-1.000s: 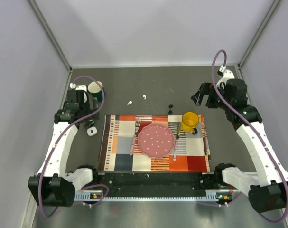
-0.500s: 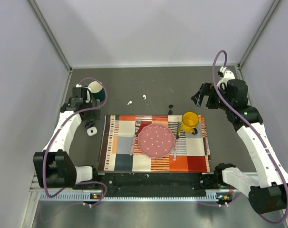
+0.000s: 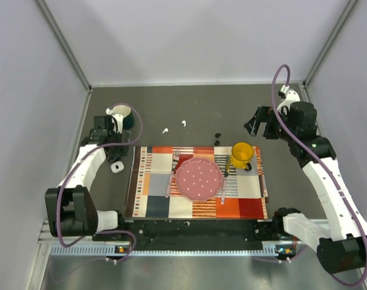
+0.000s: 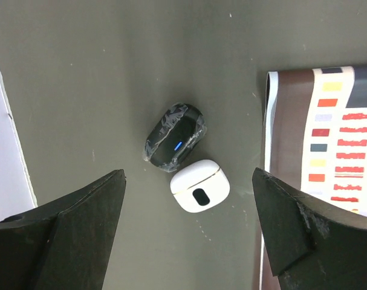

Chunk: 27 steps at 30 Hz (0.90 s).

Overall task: Insert the wireless bluetooth earbuds into the charging case
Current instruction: Pick up the charging case at the center of the board.

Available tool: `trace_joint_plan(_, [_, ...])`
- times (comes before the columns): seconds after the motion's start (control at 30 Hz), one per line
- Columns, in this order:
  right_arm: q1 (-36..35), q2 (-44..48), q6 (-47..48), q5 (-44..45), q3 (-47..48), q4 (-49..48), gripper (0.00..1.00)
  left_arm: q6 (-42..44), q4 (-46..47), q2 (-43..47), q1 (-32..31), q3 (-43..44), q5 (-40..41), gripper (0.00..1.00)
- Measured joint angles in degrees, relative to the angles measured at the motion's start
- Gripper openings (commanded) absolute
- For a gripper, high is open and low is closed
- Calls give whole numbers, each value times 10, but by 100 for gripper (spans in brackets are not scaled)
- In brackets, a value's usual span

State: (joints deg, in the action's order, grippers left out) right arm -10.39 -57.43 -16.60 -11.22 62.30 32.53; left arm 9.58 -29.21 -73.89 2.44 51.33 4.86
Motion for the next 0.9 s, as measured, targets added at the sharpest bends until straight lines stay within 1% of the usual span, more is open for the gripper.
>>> trace_joint_plan(0.2, [0,16,0,0,0,1,99,44,18,-40,9,0,7,90])
trace_joint_plan(0.3, [0,24,1,0,-1,3,99,57,31,-51,30,0,2,90])
trace_joint_plan(0.47, [0,40,5,2,-12,9,99,88,38,-83,66,7,-33,87])
trace_joint_plan(0.63, [0,44,6,6,-19,21,99,116,26,-135,70,33,-73,86])
trace_joint_plan(0.77, [0,46,6,7,-19,24,99,133,18,-148,70,34,-85,84])
trace_joint_plan(0.9, [0,50,10,10,-19,27,99,143,16,-149,80,35,-85,81])
